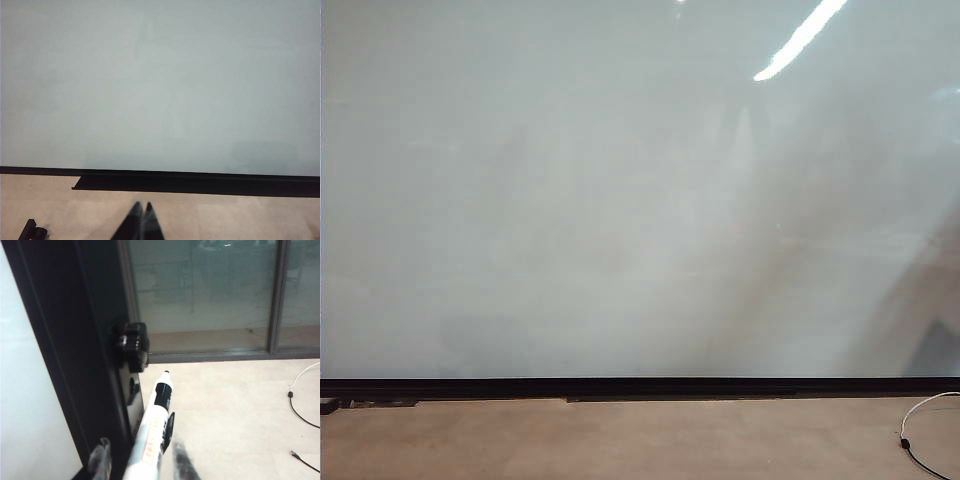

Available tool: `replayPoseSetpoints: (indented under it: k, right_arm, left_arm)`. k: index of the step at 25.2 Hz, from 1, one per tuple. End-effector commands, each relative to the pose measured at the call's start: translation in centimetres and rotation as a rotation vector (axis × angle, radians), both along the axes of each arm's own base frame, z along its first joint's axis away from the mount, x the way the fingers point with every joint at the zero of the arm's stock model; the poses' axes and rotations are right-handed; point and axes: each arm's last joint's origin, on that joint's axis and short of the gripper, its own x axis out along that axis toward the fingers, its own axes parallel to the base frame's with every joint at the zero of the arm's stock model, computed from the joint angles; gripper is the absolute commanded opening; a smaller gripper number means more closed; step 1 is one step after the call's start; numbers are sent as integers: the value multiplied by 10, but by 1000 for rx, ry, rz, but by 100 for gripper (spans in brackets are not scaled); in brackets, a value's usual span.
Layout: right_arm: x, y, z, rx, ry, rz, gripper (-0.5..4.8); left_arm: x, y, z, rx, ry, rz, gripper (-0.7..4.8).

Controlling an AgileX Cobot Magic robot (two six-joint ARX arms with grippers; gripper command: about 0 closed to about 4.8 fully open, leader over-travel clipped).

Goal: Pick up the pen on the shelf to the right of the whiteboard and draw a rectangle.

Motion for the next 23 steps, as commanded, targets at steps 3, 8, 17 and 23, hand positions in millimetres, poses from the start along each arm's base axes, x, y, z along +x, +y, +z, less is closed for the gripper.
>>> replayPoseSetpoints:
  k: [3,8,17,23]
  right_arm:
    - [0,0,4,-2,-21,7,154]
    - [0,0,3,2,-18,13,154]
    - [0,0,3,8,-10,18,144]
    - [0,0,2,11,-5,26,93]
  left_arm:
    - [0,0,2,2,-13,1,-4]
    - [0,0,2,2,-13,1,-4]
    - [0,0,2,2,-13,1,-4]
    - [0,0,2,2,-13,1,-4]
